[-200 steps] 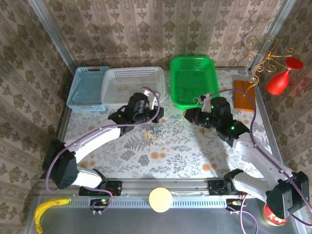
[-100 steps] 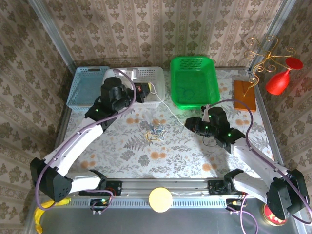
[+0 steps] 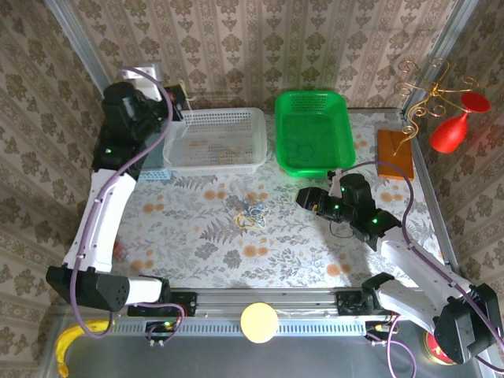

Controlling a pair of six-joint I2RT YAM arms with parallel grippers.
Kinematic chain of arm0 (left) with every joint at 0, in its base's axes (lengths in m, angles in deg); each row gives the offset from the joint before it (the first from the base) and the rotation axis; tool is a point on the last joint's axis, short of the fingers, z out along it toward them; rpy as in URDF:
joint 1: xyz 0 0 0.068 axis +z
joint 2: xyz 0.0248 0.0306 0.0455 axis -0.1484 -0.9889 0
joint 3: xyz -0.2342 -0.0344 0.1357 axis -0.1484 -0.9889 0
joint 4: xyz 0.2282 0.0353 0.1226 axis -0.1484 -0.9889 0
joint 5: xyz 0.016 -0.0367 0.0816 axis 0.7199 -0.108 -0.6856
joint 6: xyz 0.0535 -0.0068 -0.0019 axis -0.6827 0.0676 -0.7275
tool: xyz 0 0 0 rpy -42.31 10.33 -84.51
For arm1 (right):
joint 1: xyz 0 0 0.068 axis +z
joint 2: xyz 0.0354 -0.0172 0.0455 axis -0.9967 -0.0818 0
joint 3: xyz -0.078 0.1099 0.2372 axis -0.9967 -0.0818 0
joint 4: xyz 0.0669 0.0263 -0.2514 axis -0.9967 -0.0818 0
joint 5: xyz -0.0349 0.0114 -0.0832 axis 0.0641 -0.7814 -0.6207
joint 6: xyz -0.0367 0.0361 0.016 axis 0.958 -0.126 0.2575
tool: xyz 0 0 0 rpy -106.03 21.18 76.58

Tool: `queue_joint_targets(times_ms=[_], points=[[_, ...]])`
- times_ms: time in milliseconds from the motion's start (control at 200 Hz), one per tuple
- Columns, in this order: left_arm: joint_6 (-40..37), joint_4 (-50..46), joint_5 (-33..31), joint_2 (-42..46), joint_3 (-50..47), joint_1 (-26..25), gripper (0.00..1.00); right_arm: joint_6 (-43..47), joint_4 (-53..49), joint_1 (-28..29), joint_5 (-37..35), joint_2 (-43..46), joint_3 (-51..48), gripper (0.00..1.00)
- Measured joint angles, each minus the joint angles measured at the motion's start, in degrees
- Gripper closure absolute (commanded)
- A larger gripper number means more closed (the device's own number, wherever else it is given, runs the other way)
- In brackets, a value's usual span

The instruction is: Untangle the cables

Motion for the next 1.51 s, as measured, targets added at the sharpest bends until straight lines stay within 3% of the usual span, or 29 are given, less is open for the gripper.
queue_joint_targets(times_ms=[355, 780, 990, 1220, 1275, 1370, 1505], points=[[-8.1, -1.1, -6.2, -9.1, 11.4, 11.7, 1.00, 1.6, -2.3, 0.0, 0.9, -0.1, 1.4, 0.33], [-11.5, -0.7, -8.4, -23.6, 24.3, 15.8, 1.00, 3.5, -7.5, -0.3, 0.9, 0.2, 2.6, 0.33], [-13.0, -0.1, -8.4, -26.9, 22.3, 17.4, 1.00, 4.1, -8.3, -0.4, 0.9, 0.3, 2.6, 0.33], [-13.0, 4.1, -8.5, -26.9, 6.3, 18.3, 1.00, 4.5, -9.4, -0.4, 0.9, 1.0, 2.6, 0.33], [-12.7, 4.6, -8.6, -27.4, 2.6, 18.4, 0.96, 4.5, -9.4, -0.5, 0.9, 1.5, 2.6, 0.33], [-12.3, 4.9, -8.7, -28.2, -1.6, 18.7, 0.81, 4.6, -9.6, -0.5, 0.9, 2.4, 2.6, 0.33], [-11.4, 4.9, -8.7, -28.9, -3.6, 19.4, 0.45, 4.9, -10.4, -0.5, 0.9, 3.0, 2.6, 0.33]])
